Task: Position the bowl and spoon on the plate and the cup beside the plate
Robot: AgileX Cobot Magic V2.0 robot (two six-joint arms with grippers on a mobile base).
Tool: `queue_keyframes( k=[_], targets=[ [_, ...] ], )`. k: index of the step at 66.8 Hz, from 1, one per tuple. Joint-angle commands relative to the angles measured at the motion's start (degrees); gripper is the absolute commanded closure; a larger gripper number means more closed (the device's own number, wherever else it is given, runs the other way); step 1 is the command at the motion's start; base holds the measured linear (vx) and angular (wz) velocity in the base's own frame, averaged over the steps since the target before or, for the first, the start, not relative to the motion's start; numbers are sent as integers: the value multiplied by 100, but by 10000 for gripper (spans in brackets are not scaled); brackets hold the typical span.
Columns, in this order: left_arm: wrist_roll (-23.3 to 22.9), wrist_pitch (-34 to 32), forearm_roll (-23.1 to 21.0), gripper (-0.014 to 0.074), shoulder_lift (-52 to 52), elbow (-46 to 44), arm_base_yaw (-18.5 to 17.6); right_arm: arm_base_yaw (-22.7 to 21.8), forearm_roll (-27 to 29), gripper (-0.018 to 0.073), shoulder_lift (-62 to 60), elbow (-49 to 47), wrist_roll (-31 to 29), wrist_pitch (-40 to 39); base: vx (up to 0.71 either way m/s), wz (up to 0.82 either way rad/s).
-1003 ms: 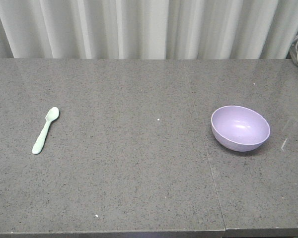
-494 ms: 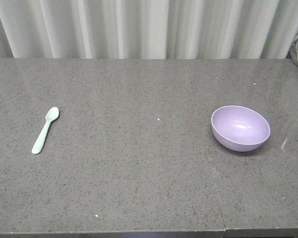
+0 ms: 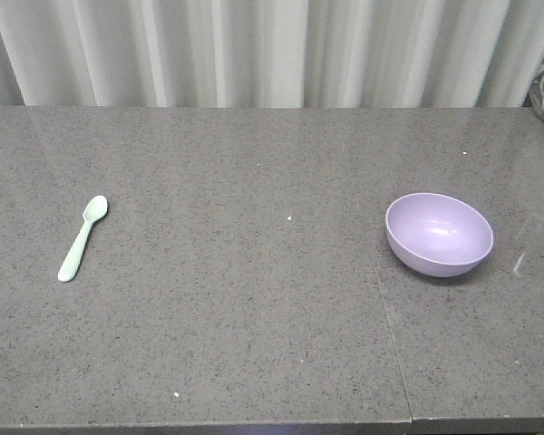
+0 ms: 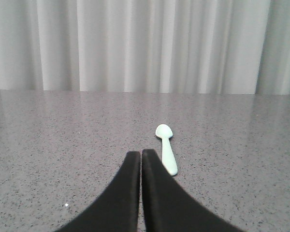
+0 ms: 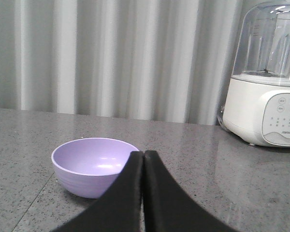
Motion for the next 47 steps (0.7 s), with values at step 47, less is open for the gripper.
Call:
queue_keyframes(
  k=[47],
  targets=[
    [424, -1229, -450, 603, 2507, -4428, -42, -6, -56, 570, 2627, -4529, 265, -898, 0, 0]
  ],
)
